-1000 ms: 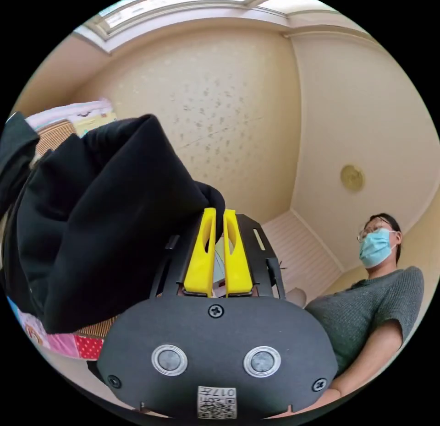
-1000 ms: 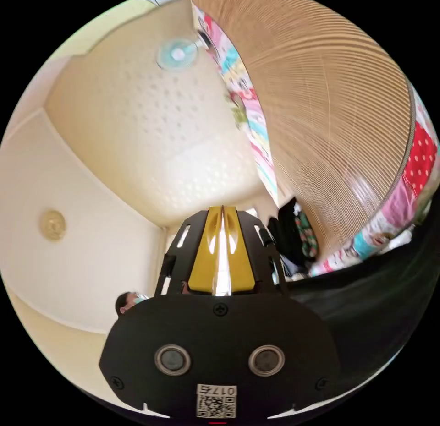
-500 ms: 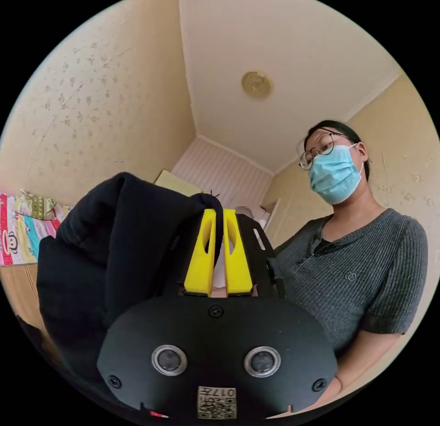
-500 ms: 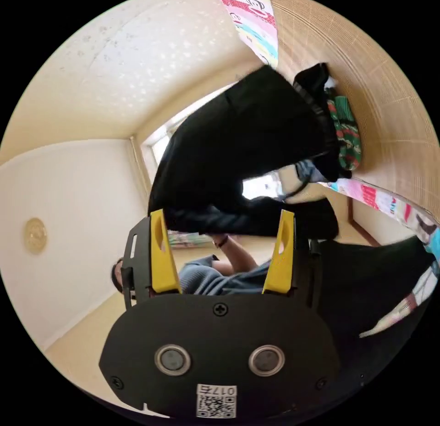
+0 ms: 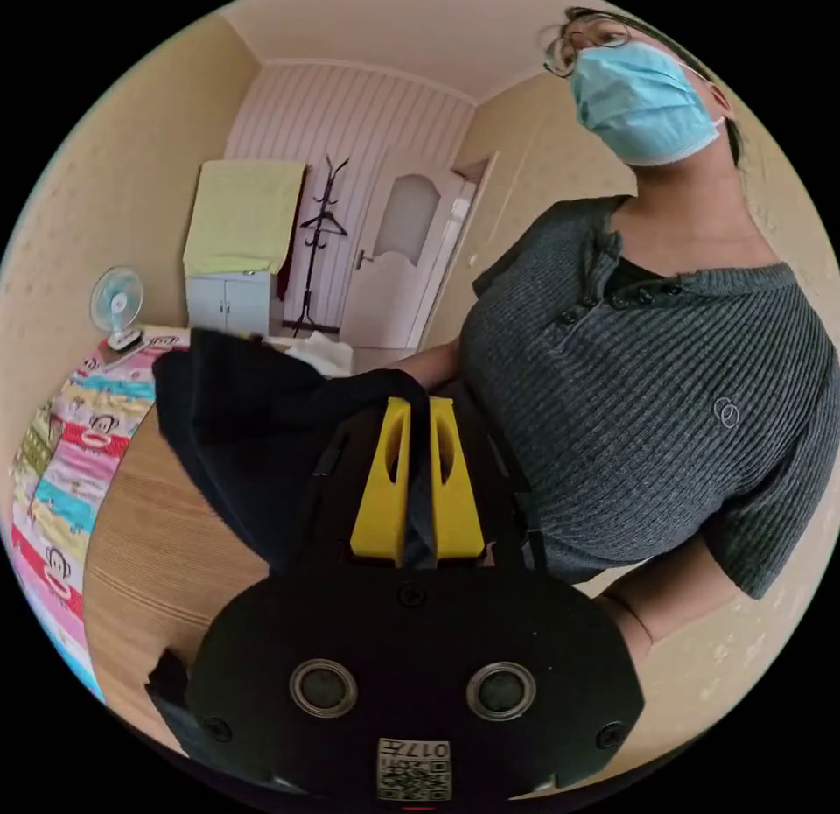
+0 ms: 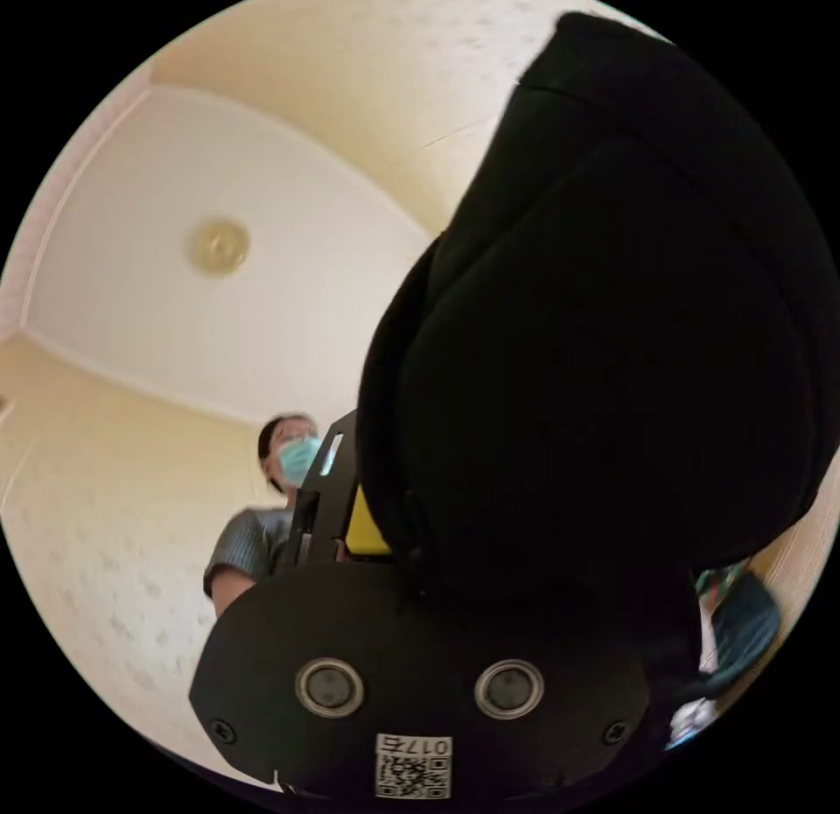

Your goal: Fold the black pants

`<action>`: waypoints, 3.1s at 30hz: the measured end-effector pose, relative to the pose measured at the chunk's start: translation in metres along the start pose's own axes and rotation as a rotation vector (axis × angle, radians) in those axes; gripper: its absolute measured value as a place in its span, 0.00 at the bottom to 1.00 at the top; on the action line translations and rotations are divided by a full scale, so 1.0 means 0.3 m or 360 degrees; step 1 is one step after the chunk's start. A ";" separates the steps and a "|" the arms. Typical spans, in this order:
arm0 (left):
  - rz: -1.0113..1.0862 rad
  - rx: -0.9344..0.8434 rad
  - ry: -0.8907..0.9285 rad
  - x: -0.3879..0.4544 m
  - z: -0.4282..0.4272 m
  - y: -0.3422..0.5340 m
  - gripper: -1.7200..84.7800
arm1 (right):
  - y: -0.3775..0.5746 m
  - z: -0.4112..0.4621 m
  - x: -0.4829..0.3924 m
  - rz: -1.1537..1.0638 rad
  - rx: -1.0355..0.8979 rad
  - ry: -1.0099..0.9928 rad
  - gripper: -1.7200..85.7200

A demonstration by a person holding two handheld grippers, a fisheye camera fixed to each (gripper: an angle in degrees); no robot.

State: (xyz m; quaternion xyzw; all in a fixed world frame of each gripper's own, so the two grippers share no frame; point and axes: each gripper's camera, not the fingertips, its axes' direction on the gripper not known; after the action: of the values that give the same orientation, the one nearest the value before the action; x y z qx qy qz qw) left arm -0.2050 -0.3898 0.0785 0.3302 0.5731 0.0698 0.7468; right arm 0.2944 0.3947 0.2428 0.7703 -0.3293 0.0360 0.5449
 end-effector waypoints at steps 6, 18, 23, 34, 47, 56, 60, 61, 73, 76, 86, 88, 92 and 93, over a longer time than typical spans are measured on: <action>-0.0941 -0.0223 -0.0411 -0.221 0.078 0.161 0.12 | -0.012 0.327 -0.325 -0.0631 -0.0826 -0.0044 0.08; -0.0976 0.1061 0.0536 -0.413 0.293 0.129 0.17 | 0.532 0.975 -0.065 -0.0229 -0.2140 0.0268 0.11; -0.0887 0.1168 0.0238 -0.368 0.323 0.175 0.08 | 0.566 0.840 0.126 0.0514 -0.1506 0.0709 0.22; -0.0843 0.1013 -0.0267 -0.339 0.327 0.066 0.07 | 0.982 1.123 -0.207 -0.0086 -0.0723 0.1738 0.27; -0.0571 0.0858 0.0035 -0.438 0.341 0.003 0.07 | 1.010 1.129 -0.429 -0.0235 -0.0449 0.2089 0.07; -0.0413 0.0981 0.0271 -0.503 0.302 -0.116 0.09 | 0.509 1.529 -0.747 -0.1184 -0.0301 0.2728 0.06; -0.0410 0.1178 0.0239 -0.528 0.211 -0.100 0.10 | 0.214 1.840 -0.627 -0.1504 -0.0692 0.2390 0.07; -0.0427 0.1270 0.0199 -0.541 0.170 -0.061 0.10 | 0.168 1.878 -0.593 -0.1505 -0.0773 0.2331 0.07; -0.2373 0.1764 -0.0974 -0.774 -0.030 1.210 0.09 | -0.083 1.616 0.691 0.0055 -0.1399 0.1665 0.15; -0.2967 0.1895 -0.0846 -0.724 0.091 1.601 0.04 | 0.130 1.182 0.851 0.0668 -0.1239 0.1555 0.13; -0.3281 0.1833 -0.0786 -0.606 0.184 1.788 0.01 | 0.523 0.362 0.614 0.1769 -0.0680 0.2312 0.19; -0.3291 0.1743 -0.0769 -0.652 0.156 1.781 0.01 | 0.505 0.372 0.629 0.1761 -0.0715 0.2291 0.19; -0.3237 0.1584 -0.0693 -0.797 0.086 1.751 0.01 | 0.459 0.482 0.705 0.1765 -0.1046 0.2104 0.08; -0.3215 0.1576 -0.0685 -0.815 0.076 1.745 0.01 | 0.412 0.530 0.696 0.1720 -0.1177 0.2170 0.07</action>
State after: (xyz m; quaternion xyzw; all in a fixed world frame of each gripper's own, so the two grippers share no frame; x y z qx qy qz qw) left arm -0.1225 -0.1130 0.5794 -0.0179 0.4013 -0.8533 0.3324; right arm 0.3415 0.1364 0.3661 0.1046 -0.2426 0.6196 0.7391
